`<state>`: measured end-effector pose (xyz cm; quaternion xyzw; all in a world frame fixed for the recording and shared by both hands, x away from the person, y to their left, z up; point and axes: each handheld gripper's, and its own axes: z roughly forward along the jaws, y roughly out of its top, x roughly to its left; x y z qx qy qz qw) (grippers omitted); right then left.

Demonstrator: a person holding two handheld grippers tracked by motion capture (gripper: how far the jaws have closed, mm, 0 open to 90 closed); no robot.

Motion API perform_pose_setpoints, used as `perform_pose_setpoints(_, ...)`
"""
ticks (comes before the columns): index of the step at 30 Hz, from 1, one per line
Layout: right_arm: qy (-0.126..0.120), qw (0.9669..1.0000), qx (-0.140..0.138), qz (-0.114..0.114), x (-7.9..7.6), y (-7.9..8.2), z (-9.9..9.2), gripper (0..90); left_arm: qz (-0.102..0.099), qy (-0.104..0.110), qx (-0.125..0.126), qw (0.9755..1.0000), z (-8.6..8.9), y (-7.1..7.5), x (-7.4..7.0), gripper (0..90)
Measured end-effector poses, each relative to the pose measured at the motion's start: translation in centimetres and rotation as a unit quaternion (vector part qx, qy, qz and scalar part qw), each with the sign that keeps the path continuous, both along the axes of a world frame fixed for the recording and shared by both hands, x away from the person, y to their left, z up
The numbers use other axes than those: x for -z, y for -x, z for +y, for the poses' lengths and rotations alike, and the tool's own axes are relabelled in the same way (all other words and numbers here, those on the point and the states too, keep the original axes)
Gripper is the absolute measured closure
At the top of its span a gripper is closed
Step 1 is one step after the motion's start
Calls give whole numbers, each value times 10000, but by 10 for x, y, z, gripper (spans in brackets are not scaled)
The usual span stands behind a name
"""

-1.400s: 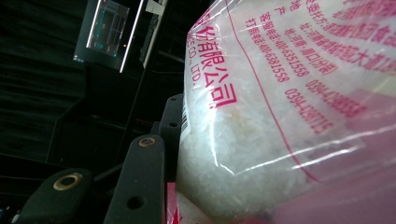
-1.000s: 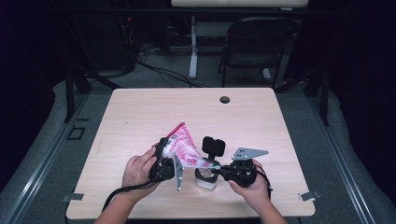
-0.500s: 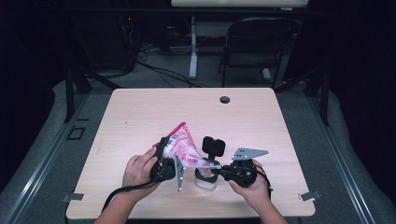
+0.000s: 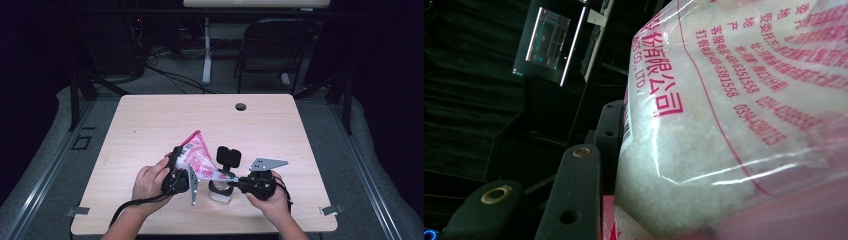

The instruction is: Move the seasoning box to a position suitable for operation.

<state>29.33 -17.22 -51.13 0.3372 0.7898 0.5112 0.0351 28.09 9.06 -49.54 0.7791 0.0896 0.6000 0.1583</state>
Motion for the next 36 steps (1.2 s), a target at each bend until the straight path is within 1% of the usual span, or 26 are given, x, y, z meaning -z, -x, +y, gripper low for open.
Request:
perform_pose_setpoints(3, 11, 10000, -1, 8, 0, 0, 0, 900, 23, 7, 6, 10000, -1, 0, -1, 657)
perform_pose_setpoints(6, 25, 10000, -3, 12, 1, -1, -1, 900, 0, 4, 25, 10000, -1, 1, -1, 657)
perform_pose_setpoints(9, -10, 10000, 38, 49, 1, 0, -1, 900, -10, 31, 51, 10000, -2, 1, -2, 657)
perform_pose_setpoints(13, 18, 10000, 41, 39, 2, -1, -2, 900, -20, 11, 51, 10000, -3, 1, -3, 656)
perform_pose_setpoints(15, 17, 10000, 49, 43, 2, -1, -2, 900, -5, 47, 60, 10000, -3, 1, -2, 656)
perform_pose_setpoints(18, 71, 10000, 31, 48, 2, -1, -3, 900, -34, 32, 89, 9999, -4, 1, -3, 657)
perform_pose_setpoints(29, 63, 10000, 35, 54, 3, -1, -3, 900, -44, 42, 105, 9999, -5, 1, -2, 657)
perform_pose_setpoints(31, 33, 10000, 66, 56, 4, -1, -3, 900, -52, 42, 117, 9999, -5, 1, -2, 657)
perform_pose_setpoints(32, 78, 9999, 48, 49, 3, -2, -3, 900, -44, 36, 112, 9999, -5, 1, -2, 657)
perform_pose_setpoints(36, 66, 9999, 54, 63, 4, -2, -3, 900, -57, 33, 118, 9999, -5, 1, -2, 657)
